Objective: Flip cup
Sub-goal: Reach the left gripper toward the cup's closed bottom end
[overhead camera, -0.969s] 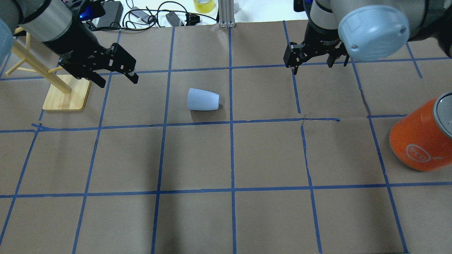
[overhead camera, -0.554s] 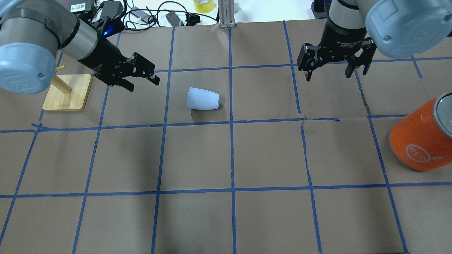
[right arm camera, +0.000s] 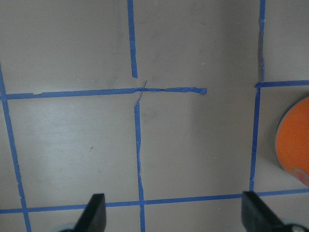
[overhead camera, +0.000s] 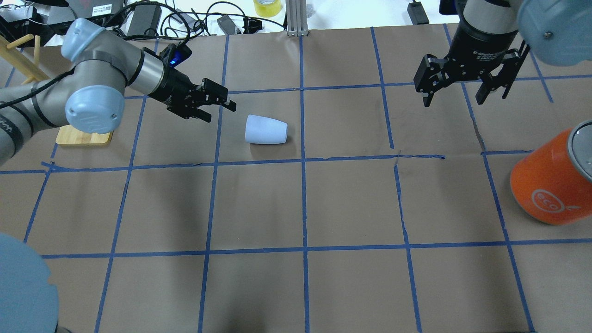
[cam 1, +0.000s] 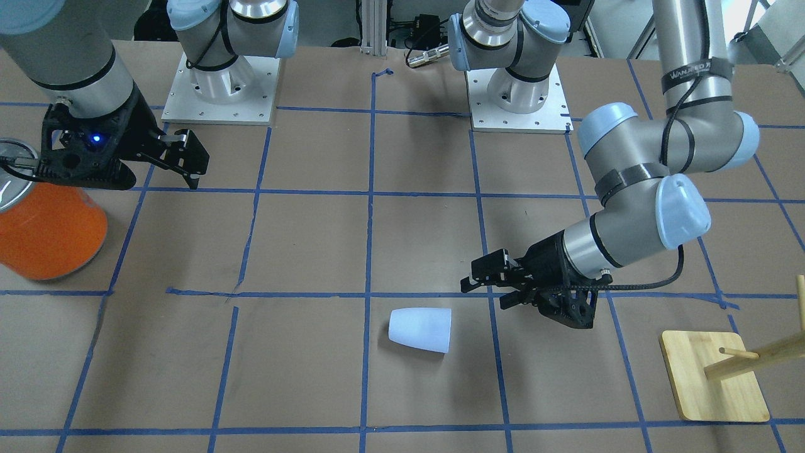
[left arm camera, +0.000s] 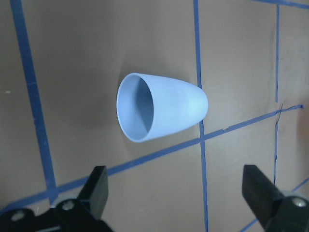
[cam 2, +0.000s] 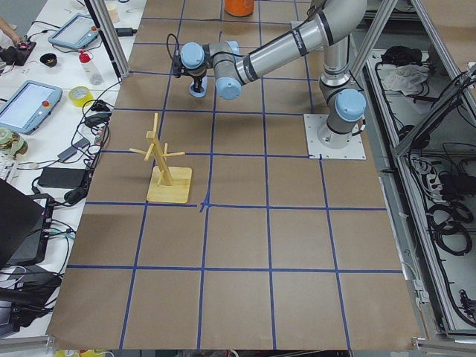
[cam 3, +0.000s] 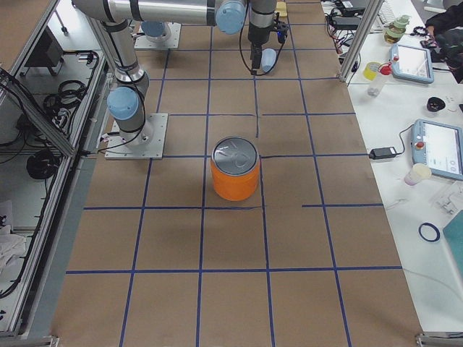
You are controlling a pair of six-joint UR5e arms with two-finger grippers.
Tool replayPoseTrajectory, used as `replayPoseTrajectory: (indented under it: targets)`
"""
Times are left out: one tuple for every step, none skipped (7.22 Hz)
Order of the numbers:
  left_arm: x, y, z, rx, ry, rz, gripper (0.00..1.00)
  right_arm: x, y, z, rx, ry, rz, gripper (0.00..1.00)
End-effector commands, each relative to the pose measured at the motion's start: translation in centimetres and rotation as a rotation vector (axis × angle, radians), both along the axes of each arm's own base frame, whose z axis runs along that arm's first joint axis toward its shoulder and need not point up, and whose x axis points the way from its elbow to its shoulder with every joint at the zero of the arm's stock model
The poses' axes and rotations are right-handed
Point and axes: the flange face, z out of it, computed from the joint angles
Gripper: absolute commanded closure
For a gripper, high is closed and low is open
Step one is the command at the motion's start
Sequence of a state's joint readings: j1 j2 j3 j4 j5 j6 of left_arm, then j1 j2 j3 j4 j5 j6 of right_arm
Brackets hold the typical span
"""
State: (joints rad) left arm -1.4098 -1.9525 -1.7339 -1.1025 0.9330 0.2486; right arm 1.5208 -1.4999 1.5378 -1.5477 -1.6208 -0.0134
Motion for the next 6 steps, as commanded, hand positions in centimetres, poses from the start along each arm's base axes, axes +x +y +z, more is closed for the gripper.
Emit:
replayPoseTrajectory:
  targets:
    - [-0.5,-1.3,-4.1,0.02,0.088,0.01,0.0,0.3,-0.1,0.3,-0.016,-0.045,-0.01,0.0]
    - [-1.2,-1.6,-5.2,0.03,0.143,0.014,0.0,0.5,-0.1,1.0,-0.032,-0.057,-0.014,0.0]
    - [-1.4,-1.6,-5.9,0.04,0.153,0.012,0.0,0.6,0.0,1.6,-0.043,-0.057,-0.012,0.0]
    - [-2.2,-1.7,-6.6,0.044,0.19,0.008,0.0,0.9,0.2,1.7,-0.045,-0.055,-0.007,0.0]
    - [-2.9,-2.1,-7.4,0.039,0.21,0.001,0.01,0.8,0.2,1.7,-0.045,-0.045,-0.005,0.0]
    - [-2.9,-2.3,-8.4,0.047,0.212,0.009,0.0,0.9,0.3,1.8,-0.047,-0.049,-0.005,0.0]
